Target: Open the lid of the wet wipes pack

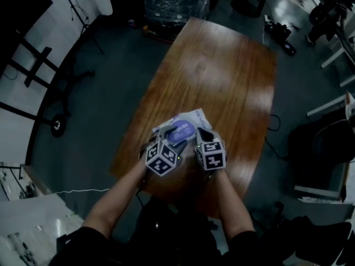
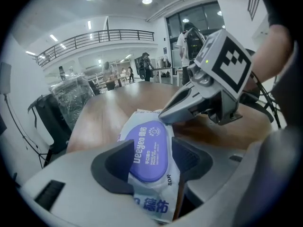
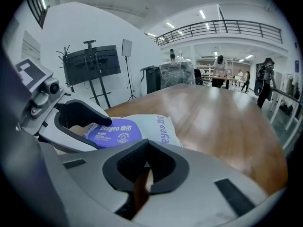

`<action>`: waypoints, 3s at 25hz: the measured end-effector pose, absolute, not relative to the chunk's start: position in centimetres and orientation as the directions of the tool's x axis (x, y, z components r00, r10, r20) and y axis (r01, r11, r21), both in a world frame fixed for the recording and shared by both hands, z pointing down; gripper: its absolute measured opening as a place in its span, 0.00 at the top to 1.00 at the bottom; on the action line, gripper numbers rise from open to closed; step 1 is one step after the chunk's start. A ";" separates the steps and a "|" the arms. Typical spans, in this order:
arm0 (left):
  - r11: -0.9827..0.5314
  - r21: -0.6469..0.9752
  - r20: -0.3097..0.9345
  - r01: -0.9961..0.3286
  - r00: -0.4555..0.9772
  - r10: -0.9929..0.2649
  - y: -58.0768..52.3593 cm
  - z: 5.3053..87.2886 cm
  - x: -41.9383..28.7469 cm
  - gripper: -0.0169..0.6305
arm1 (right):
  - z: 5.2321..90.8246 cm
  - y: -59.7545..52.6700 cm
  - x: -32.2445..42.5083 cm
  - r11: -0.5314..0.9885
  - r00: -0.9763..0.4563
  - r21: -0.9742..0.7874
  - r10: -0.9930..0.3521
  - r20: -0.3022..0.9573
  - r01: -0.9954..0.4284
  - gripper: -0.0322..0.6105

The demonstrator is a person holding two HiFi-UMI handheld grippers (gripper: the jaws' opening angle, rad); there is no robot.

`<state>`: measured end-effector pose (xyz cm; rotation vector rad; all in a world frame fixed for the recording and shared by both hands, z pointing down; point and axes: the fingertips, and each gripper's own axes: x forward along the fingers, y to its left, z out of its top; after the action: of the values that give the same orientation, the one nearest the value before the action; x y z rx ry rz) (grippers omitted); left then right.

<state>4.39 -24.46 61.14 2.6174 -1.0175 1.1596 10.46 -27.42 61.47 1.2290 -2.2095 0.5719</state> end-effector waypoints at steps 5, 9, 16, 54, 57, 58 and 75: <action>-0.766 -0.199 0.676 -0.612 0.480 -0.559 -25.0 61.3 3.9 0.59 | 61.6 -27.6 10.1 0.510 -0.446 -0.104 -0.616 0.649 -0.854 0.93; -0.755 -0.154 0.666 -0.637 0.497 -0.556 -25.2 61.3 3.7 0.61 | 61.7 -27.6 10.1 0.503 -0.450 -0.117 -0.615 0.647 -0.856 0.93; -0.745 -0.011 0.675 -0.667 0.545 -0.497 -25.6 61.1 3.5 0.63 | 61.9 -27.9 10.1 0.498 -0.449 -0.118 -0.621 0.643 -0.859 0.93; -0.842 -0.113 0.726 -0.527 0.535 -0.432 -26.0 61.4 4.1 0.55 | 61.9 -28.2 10.2 0.445 -0.413 -0.122 -0.650 0.638 -0.887 0.93; -0.832 -0.010 0.722 -0.555 0.571 -0.390 -26.1 61.1 4.2 0.59 | 61.8 -28.1 10.3 0.447 -0.418 -0.128 -0.645 0.639 -0.885 0.93; -0.826 0.016 0.721 -0.563 0.579 -0.381 -26.1 61.0 4.2 0.59 | 61.9 -28.1 10.4 0.448 -0.420 -0.128 -0.645 0.639 -0.885 0.93; -0.804 0.035 0.679 -0.593 0.605 -0.416 -26.6 59.7 3.2 0.57 | 62.0 -28.0 10.2 0.436 -0.417 -0.139 -0.648 0.638 -0.889 0.93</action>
<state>3.19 -26.62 59.71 2.5764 -0.8274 0.9919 10.18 -28.01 61.98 1.2913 -2.1933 0.6418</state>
